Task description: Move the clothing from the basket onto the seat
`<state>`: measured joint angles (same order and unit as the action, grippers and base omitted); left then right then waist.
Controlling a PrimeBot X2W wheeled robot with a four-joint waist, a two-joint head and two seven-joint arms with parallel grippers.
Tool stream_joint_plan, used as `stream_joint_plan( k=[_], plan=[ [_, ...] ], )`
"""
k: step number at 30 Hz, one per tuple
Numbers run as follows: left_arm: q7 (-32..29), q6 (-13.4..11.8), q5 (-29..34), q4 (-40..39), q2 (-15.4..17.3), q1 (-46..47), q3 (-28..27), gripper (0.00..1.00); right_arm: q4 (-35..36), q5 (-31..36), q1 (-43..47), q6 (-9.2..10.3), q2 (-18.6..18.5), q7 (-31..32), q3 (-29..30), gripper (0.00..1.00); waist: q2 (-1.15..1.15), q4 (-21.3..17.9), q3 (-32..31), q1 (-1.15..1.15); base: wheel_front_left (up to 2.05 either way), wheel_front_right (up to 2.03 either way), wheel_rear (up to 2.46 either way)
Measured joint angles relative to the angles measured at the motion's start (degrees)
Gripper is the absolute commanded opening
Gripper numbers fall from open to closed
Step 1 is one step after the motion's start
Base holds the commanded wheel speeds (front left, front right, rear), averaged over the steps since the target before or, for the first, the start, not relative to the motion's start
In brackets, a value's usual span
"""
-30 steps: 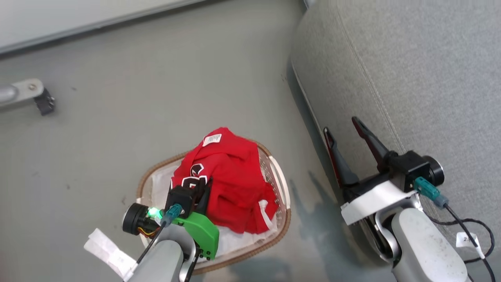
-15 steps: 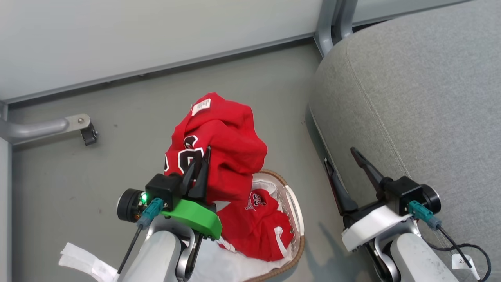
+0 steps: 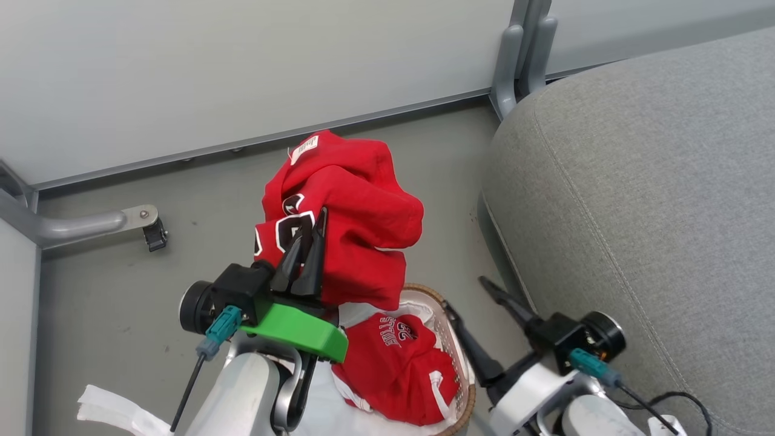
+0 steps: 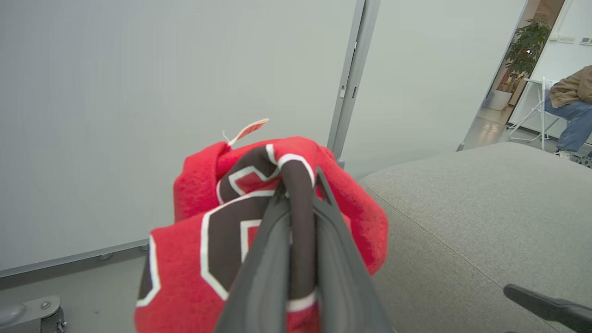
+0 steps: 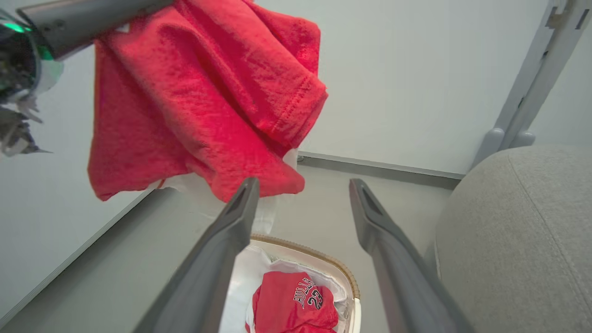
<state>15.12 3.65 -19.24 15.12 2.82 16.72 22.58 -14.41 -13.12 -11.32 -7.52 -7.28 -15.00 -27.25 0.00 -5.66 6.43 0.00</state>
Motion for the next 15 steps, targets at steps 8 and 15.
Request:
stream_joint_plan(
  k=[8,15],
  plan=[
    [0.0,-0.13,-1.68,0.14,0.01,-0.53,2.0,0.0,-1.11,-0.44,-6.62,0.0,-0.74,-0.01,-10.43,1.0,0.0,0.84,-0.63,0.0,0.0,0.0,0.0],
    [0.0,-0.13,-4.38,-0.64,0.0,-0.43,5.86,0.0,-6.76,0.64,-12.56,0.0,0.37,-0.03,-13.57,1.0,0.0,2.94,-0.67,0.0,0.0,0.0,0.0]
  ],
)
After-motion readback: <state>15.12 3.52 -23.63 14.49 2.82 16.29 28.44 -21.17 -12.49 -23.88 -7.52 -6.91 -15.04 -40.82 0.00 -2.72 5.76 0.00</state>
